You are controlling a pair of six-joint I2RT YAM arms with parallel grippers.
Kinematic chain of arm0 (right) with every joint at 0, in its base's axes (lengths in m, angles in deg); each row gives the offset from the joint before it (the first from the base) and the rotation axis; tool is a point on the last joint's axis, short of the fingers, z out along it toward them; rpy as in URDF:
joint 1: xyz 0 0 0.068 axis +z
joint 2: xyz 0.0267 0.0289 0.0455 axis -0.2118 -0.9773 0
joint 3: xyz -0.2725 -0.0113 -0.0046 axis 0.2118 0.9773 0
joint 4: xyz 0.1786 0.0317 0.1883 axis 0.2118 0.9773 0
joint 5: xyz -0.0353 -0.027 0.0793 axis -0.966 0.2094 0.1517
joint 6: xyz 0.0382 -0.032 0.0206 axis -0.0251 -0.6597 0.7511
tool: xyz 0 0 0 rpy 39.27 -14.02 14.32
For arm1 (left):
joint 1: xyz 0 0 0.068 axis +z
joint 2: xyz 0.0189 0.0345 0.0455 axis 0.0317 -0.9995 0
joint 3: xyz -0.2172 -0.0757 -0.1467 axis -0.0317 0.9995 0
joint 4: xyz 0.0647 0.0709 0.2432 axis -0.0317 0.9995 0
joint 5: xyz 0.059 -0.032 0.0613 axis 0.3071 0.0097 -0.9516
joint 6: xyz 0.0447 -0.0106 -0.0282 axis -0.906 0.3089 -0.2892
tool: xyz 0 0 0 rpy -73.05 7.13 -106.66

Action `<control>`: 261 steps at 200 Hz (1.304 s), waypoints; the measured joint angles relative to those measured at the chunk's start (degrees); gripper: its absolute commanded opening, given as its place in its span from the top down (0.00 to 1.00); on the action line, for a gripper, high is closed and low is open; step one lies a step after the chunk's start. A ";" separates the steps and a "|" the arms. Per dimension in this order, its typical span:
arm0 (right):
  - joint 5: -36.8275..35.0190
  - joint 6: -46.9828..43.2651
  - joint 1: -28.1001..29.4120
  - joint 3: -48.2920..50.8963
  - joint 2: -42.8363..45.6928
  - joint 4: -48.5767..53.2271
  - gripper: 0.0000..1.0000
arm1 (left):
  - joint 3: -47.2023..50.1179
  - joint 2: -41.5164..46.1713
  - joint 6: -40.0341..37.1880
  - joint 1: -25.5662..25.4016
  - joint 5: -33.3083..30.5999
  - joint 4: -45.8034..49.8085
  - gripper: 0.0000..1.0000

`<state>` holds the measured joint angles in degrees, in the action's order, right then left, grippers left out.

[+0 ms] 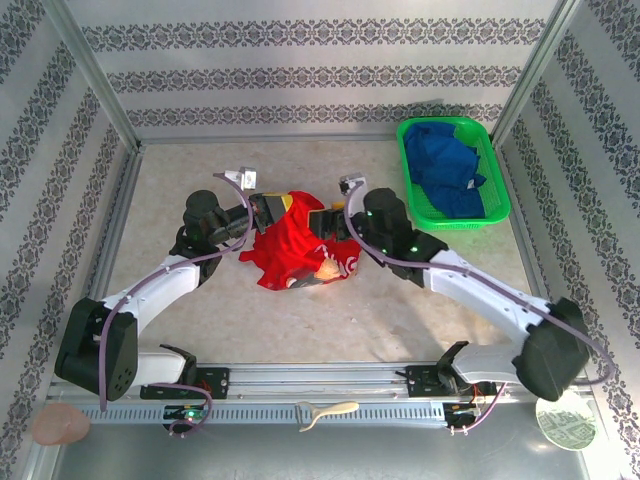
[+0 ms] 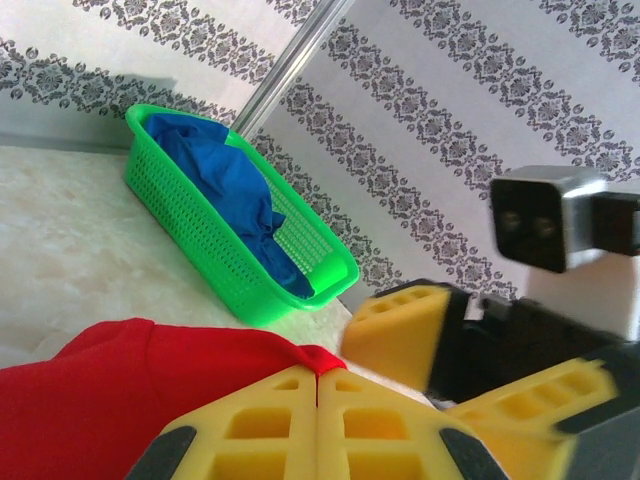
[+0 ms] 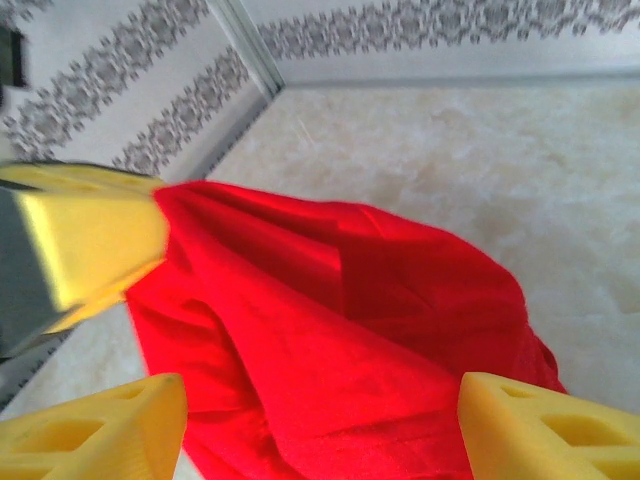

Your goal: Fold the inside-out t-shirt

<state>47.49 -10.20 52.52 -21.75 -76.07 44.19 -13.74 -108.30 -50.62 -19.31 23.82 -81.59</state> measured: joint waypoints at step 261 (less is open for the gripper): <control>33.51 11.13 -12.98 -6.36 -1.51 -5.81 1.00 | -5.33 14.03 -12.83 -11.56 -13.42 22.99 0.45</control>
<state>80.99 0.93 39.54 -28.11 -77.58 38.37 -19.07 -94.26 -63.45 -30.88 10.40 -58.60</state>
